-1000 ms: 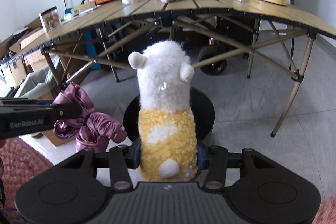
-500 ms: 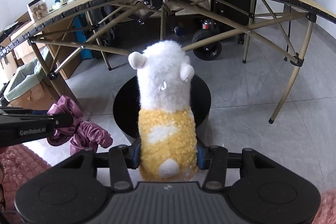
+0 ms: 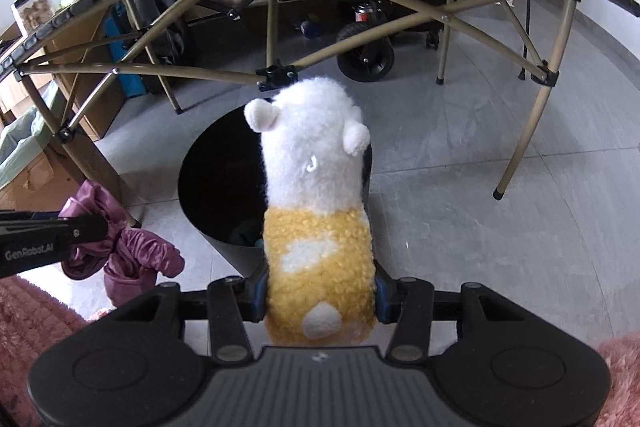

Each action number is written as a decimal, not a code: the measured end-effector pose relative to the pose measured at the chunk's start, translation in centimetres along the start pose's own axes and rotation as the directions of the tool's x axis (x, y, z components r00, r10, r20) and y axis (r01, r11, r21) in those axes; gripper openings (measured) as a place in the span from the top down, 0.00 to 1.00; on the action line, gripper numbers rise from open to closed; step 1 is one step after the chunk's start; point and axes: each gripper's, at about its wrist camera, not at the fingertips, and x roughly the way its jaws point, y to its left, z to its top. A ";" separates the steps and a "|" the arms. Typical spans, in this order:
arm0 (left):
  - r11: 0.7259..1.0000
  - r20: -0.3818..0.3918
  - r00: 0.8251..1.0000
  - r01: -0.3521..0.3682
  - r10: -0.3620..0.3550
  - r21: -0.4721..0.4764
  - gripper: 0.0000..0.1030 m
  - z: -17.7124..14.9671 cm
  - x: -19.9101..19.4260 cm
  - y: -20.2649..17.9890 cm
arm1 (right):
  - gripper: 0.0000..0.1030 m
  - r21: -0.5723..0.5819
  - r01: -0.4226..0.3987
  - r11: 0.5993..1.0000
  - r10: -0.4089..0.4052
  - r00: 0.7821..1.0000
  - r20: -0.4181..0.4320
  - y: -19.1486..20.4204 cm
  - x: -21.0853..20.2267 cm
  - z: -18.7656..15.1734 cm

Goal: Collect trash
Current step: 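Carry the pink scrunchie and white plush off the table toward the black bin, then open the left gripper over the black bin to drop the pink scrunchie, then move the right gripper over the black bin and release the white plush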

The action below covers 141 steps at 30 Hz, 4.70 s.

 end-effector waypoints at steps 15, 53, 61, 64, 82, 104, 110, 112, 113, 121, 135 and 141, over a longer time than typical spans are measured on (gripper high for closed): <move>0.999 0.080 0.996 0.040 -0.041 0.026 0.77 5.0 1.2 -3.5 | 0.54 0.083 0.033 0.996 -0.034 0.999 0.017 -2.1 0.6 0.7; 1.000 -0.073 0.997 -0.003 0.002 -0.012 0.00 9.1 7.4 -6.8 | 0.54 0.176 0.114 0.978 -0.121 0.992 0.033 -5.0 2.3 3.5; 1.000 -0.080 0.997 -0.003 0.001 -0.014 0.00 9.0 7.2 -6.7 | 0.54 0.173 0.116 0.978 -0.123 0.992 0.030 -5.0 2.4 3.5; 1.000 -0.081 0.997 -0.001 0.000 -0.018 0.00 9.0 7.1 -6.6 | 0.54 0.172 0.114 0.979 -0.121 0.992 0.030 -5.0 2.4 3.5; 0.999 -0.034 0.999 0.002 -0.003 -0.040 0.00 8.5 3.5 -3.0 | 0.54 0.090 0.060 0.994 -0.066 0.996 0.062 -2.6 1.9 3.9; 0.988 -0.004 0.990 -0.139 0.139 -0.070 0.00 7.5 0.0 4.8 | 0.54 -0.073 -0.039 0.997 0.041 0.999 0.014 4.2 5.0 6.6; 0.987 0.006 0.990 -0.141 0.142 -0.076 0.00 7.1 -0.6 5.7 | 0.54 -0.102 -0.036 0.994 0.034 0.999 -0.023 5.7 7.1 7.7; 0.986 -0.001 0.989 -0.146 0.146 -0.078 0.00 7.1 -0.2 5.9 | 0.54 -0.099 -0.034 0.994 0.031 0.999 -0.036 6.0 7.8 8.1; 0.986 -0.007 0.989 -0.147 0.147 -0.081 0.00 7.1 0.0 6.0 | 0.54 -0.098 -0.033 0.995 0.029 0.999 -0.042 6.1 8.1 8.3; 0.980 -0.062 0.984 -0.171 0.165 -0.105 0.00 7.0 2.0 6.9 | 0.54 -0.078 -0.027 0.997 0.021 0.997 -0.081 6.8 10.1 8.7; 0.976 -0.115 0.979 -0.181 0.168 -0.119 0.00 7.0 3.7 7.3 | 0.52 -0.056 -0.012 0.998 0.006 0.994 -0.107 6.5 11.3 8.7; 0.977 -0.117 0.979 -0.179 0.165 -0.114 0.00 6.9 3.8 7.1 | 0.21 -0.032 0.014 0.999 -0.017 0.995 -0.095 5.9 11.3 9.0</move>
